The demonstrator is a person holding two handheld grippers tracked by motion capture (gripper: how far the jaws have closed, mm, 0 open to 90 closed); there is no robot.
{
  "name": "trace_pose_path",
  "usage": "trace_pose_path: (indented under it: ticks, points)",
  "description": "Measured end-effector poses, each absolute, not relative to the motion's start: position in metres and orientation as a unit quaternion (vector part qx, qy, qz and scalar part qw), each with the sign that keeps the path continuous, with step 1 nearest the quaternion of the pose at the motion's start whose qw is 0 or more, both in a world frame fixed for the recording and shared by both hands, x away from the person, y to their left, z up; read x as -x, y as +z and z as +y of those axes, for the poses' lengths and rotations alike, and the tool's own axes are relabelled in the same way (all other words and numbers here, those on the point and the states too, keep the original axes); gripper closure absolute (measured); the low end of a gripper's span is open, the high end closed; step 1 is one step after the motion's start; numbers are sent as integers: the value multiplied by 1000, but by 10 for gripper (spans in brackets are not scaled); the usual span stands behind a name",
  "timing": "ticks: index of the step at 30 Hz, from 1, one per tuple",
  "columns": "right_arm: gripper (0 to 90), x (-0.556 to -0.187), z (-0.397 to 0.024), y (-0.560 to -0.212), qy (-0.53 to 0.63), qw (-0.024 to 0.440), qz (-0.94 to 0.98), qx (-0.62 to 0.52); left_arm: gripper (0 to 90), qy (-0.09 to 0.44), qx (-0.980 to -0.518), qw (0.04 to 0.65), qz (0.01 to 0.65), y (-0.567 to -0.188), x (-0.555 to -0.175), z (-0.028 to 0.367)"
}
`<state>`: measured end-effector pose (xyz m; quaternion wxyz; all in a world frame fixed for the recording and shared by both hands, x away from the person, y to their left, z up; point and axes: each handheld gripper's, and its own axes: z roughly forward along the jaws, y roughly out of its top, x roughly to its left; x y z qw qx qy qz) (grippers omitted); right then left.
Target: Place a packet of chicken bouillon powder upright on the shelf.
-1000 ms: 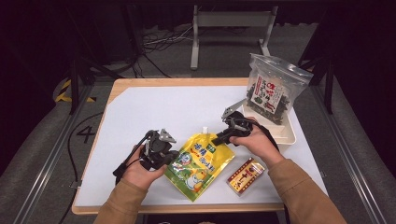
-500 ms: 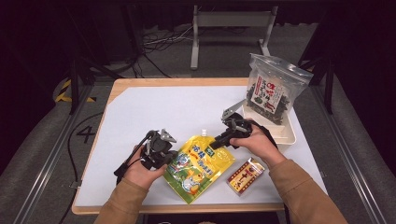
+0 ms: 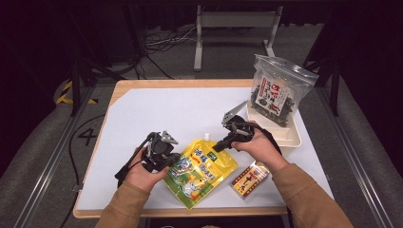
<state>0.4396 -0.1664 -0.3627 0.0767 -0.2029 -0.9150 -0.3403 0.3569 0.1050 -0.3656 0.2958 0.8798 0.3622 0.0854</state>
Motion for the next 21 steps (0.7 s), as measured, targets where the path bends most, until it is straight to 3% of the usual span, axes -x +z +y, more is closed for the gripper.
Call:
trace_pose_path:
  ticks: [21]
  points:
    - [900,-411,-161,-290,-338,40,-927,154,857,92,-858,368,347,-350,-353,117]
